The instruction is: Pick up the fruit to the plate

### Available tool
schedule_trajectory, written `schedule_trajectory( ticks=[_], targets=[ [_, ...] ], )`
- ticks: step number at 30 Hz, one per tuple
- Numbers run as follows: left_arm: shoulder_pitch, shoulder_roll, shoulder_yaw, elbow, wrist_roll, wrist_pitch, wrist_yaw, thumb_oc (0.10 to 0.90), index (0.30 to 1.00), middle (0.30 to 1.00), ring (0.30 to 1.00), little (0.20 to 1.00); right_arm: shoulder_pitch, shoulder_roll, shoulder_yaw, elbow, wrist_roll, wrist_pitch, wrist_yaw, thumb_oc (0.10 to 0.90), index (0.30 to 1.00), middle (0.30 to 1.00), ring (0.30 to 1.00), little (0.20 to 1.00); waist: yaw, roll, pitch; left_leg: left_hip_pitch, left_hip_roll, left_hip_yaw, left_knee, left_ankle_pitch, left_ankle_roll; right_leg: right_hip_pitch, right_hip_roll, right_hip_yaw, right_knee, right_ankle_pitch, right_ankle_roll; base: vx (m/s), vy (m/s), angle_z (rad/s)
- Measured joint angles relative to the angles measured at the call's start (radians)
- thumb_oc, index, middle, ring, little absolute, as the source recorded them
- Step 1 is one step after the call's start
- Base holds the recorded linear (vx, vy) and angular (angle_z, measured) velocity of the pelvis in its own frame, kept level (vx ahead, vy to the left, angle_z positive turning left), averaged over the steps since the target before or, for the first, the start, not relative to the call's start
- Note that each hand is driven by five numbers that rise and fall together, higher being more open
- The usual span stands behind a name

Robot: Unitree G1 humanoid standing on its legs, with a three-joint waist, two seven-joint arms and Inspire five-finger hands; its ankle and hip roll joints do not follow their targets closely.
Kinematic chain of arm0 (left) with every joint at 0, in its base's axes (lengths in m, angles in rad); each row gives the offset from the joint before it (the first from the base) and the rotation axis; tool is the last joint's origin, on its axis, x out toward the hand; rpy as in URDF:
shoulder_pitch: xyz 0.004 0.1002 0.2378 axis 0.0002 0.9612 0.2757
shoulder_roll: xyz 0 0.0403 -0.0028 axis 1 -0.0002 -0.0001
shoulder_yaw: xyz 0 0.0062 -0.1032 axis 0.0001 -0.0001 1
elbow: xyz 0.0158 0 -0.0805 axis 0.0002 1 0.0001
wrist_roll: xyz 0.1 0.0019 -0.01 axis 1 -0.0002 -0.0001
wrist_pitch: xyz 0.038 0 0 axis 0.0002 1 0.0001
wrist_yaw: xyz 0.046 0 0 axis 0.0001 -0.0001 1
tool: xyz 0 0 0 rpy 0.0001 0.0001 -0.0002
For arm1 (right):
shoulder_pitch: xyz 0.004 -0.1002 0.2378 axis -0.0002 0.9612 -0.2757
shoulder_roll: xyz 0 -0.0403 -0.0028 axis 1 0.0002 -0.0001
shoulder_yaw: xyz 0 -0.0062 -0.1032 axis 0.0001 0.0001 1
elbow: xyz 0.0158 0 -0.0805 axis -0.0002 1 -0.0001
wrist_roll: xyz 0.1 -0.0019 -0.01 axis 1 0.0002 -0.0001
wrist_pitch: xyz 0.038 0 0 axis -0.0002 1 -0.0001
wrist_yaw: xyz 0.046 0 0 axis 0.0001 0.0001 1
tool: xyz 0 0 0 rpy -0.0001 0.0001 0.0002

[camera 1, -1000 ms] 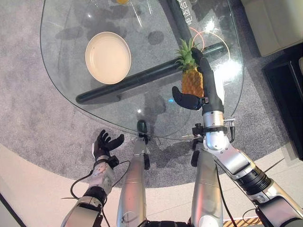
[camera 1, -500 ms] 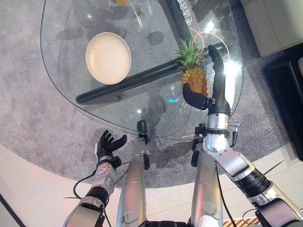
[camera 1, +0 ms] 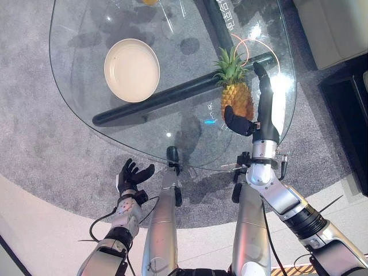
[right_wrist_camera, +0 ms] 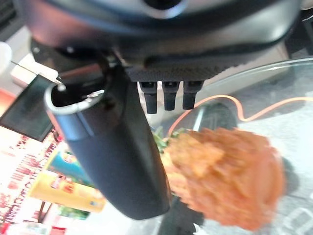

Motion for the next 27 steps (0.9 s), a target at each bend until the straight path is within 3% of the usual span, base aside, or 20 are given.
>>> schedule_trajectory(
  ticks=[27],
  targets=[
    [0.0, 0.0, -0.033, 0.002, 0.0, 0.001, -0.002, 0.8, 0.9, 0.9, 0.9, 0.9, -0.012, 0.064, 0.024, 0.113, 0.099, 0.02, -0.085, 0.8, 0.9, 0.9, 0.9, 0.9, 0.005, 0.006, -0.001, 0.001, 0.0, -0.014, -0.012, 0.012, -0.005, -0.003, -0.003, -0.016, 0.019, -0.013, -0.006, 0.0, 0.002, 0.01]
  ],
)
